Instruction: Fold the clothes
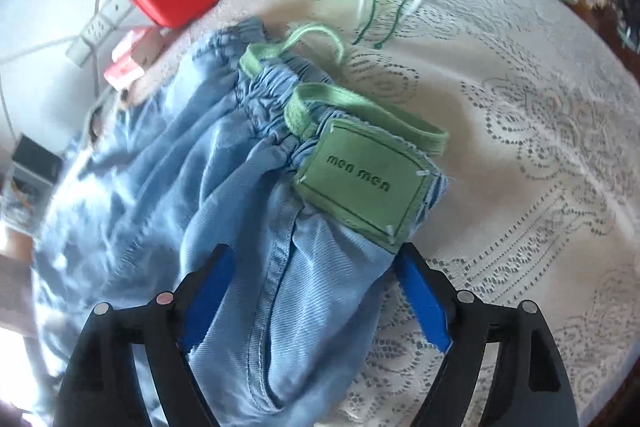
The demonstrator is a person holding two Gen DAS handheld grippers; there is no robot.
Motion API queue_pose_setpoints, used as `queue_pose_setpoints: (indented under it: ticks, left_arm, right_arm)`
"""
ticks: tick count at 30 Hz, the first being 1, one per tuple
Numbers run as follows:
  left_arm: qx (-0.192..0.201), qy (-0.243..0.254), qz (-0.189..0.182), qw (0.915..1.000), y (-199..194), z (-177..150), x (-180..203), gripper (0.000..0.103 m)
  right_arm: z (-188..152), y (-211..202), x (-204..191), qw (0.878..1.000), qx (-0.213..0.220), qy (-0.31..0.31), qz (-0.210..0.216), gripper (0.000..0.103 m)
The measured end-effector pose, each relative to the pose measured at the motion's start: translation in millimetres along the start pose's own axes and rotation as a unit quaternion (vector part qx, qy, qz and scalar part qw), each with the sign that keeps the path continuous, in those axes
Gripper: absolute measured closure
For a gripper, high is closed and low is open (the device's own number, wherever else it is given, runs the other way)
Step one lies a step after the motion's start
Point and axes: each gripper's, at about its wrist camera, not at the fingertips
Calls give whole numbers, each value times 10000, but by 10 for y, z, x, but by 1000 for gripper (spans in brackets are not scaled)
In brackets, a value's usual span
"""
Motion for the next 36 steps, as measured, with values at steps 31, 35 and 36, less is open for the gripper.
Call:
queue_pose_setpoints:
  ticks: [31,35,36]
  left_arm:
    - [201,-273,-22,9994,12,70,124,44]
    - [187,-196,-52,9996,183,174,164,59]
    - [211,-213,-58,9995,246,226,193,59]
  right_arm:
    - [86,11,49,9996,-135,250,-80,58]
    - [56,10,70,9993,-276,230,-74,78]
    - [45,2,102,9992,-240,308,-3,78]
Point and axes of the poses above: each gripper's, at about its wrist camera, not at the fingertips, and y roughly the way its jaws point, x to its right, z to its top, and after that the axes turned 1 degree about -x, right-handed
